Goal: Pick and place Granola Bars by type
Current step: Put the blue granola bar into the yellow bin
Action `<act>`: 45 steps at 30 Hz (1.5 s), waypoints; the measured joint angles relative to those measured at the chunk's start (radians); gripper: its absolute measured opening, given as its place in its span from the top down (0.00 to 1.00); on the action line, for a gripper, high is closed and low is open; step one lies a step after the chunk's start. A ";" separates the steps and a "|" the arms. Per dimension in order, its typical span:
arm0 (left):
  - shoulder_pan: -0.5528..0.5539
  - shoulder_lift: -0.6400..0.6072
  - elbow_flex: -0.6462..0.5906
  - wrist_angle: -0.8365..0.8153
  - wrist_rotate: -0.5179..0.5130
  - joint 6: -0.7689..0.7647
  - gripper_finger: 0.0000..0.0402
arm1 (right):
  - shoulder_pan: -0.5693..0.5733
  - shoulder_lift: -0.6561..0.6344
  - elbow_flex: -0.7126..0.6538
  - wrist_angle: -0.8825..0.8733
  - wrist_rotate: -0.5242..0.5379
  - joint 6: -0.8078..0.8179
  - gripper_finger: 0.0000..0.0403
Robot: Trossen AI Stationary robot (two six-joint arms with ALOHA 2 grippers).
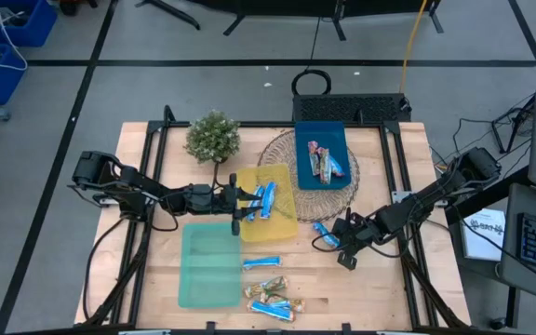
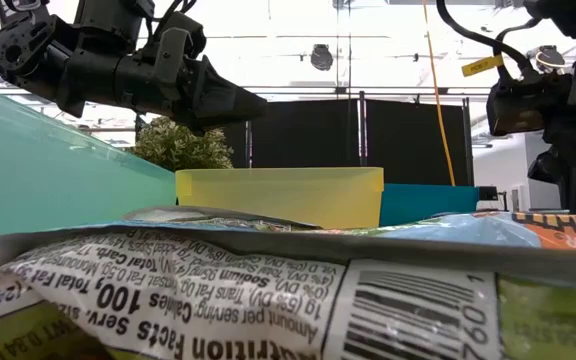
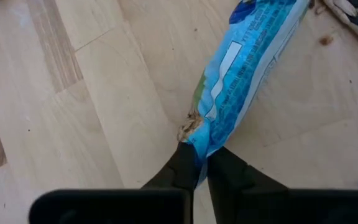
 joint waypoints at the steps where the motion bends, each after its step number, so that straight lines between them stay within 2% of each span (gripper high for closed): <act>1: 0.000 0.000 0.000 0.000 0.000 0.000 0.67 | 0.000 0.000 0.000 0.000 0.000 -0.003 0.97; 11: 0.000 0.000 0.000 0.000 0.000 0.000 0.67 | 0.001 0.000 0.000 -0.001 0.003 -0.046 0.98; 16: 0.000 0.000 0.000 0.000 0.000 0.003 0.67 | 0.013 -0.016 0.000 -0.005 0.055 -0.098 0.98; 24: 0.000 0.000 0.000 0.001 -0.008 0.006 0.67 | 0.024 -0.109 0.000 -0.088 0.109 -0.130 0.98; 29: 0.000 -0.007 -0.001 -0.018 -0.030 0.017 0.67 | 0.034 -0.184 0.000 -0.178 0.192 -0.129 0.98; 34: 0.004 -0.136 -0.055 -0.129 -0.151 0.003 0.67 | 0.064 -0.257 0.000 -0.235 0.265 -0.124 0.98; 42: 0.002 -0.543 -0.279 -0.136 -0.177 -0.011 0.67 | 0.110 -0.386 -0.052 -0.245 0.414 -0.147 0.98; 45: 0.001 -0.660 -0.337 -0.133 -0.176 -0.027 0.67 | 0.113 -0.450 -0.115 -0.163 0.476 -0.224 0.98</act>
